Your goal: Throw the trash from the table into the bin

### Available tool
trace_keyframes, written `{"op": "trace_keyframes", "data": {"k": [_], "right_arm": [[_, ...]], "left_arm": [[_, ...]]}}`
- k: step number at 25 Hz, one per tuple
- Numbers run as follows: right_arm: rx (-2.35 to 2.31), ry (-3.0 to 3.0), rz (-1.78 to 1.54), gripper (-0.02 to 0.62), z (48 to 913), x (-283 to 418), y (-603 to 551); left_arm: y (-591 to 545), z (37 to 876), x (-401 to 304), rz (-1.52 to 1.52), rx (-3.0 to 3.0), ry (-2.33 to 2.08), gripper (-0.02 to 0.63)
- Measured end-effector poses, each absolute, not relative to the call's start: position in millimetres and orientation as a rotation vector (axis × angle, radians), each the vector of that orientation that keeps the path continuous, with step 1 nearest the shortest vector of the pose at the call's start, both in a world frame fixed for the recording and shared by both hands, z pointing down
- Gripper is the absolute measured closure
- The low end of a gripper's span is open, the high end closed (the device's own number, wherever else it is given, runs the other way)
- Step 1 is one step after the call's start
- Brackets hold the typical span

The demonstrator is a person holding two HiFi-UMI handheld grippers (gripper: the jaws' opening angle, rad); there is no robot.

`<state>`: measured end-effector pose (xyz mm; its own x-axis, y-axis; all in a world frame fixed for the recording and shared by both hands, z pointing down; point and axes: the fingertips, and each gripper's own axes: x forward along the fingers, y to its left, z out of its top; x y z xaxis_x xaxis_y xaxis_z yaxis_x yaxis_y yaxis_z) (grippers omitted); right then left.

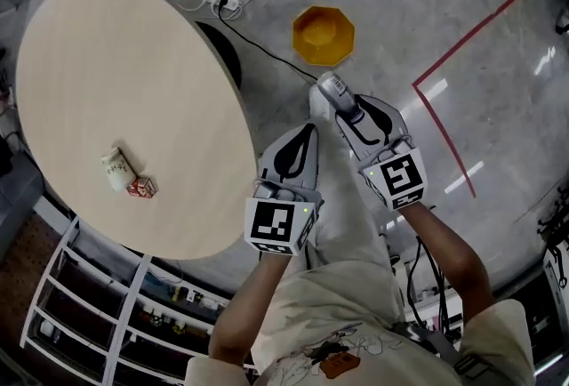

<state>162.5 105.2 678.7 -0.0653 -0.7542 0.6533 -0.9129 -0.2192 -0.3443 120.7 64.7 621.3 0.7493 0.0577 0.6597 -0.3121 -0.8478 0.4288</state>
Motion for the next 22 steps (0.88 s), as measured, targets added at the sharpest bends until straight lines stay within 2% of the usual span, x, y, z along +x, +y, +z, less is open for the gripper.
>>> {"op": "trace_keyframes", "data": {"k": [11,22], "right_arm": [[1.991,-1.721,1.273,0.414,821,191,102],[2.019,-1.575,1.357,0.414,952,191,110]], "left_arm": [[51,773,159,1.03,2.404,-0.272,0.6],[54,914,136,1.128,2.322,-0.358,0.6]]}}
